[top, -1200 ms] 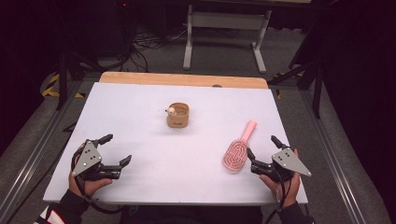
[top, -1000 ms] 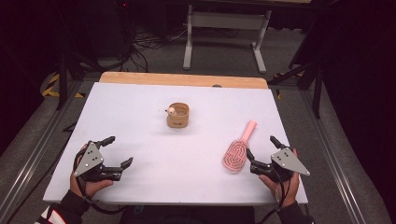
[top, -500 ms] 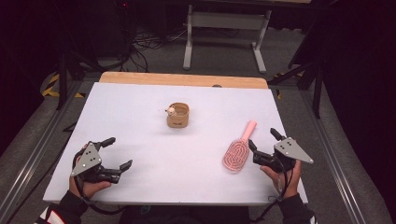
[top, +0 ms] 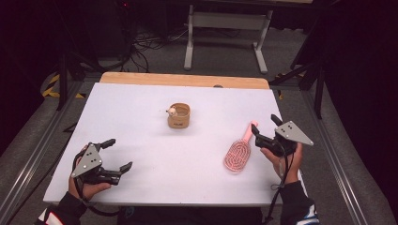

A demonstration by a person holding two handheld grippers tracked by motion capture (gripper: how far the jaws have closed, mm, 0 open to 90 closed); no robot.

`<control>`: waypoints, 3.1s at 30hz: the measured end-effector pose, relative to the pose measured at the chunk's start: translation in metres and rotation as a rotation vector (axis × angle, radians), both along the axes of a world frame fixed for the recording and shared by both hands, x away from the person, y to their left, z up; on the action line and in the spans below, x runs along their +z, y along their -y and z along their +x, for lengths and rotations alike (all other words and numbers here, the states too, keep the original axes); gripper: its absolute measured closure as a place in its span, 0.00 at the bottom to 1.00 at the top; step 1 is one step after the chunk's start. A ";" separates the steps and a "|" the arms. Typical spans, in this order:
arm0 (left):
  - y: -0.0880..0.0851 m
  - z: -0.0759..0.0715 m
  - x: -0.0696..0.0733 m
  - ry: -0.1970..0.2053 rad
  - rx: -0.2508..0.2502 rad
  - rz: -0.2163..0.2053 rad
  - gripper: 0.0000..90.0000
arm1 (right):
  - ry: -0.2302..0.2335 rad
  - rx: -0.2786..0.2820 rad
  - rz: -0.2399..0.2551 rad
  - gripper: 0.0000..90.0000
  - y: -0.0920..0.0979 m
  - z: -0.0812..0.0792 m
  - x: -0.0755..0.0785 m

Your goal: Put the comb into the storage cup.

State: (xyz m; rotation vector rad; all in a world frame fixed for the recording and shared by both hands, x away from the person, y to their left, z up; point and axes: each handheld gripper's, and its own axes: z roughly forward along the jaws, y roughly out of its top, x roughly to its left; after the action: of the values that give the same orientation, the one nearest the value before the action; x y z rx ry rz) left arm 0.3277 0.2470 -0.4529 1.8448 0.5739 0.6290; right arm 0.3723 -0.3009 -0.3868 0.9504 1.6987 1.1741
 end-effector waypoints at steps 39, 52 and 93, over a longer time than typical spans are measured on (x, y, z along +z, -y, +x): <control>0.006 0.002 -0.005 -0.033 -0.022 0.034 0.06 | -0.373 0.009 -0.124 1.00 -0.007 0.085 -0.062; 0.007 0.002 -0.006 -0.039 -0.010 0.041 0.08 | -0.394 0.020 -0.166 1.00 -0.010 0.086 -0.066; 0.005 0.004 -0.006 -0.058 -0.014 0.057 0.07 | -0.586 -0.067 -0.290 1.00 0.008 0.064 -0.057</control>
State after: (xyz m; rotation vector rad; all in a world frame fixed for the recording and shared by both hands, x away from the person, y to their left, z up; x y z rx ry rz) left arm 0.3314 0.2417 -0.4589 1.9239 0.5863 0.5898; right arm 0.4364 -0.3092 -0.4438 1.2281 2.1991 0.6030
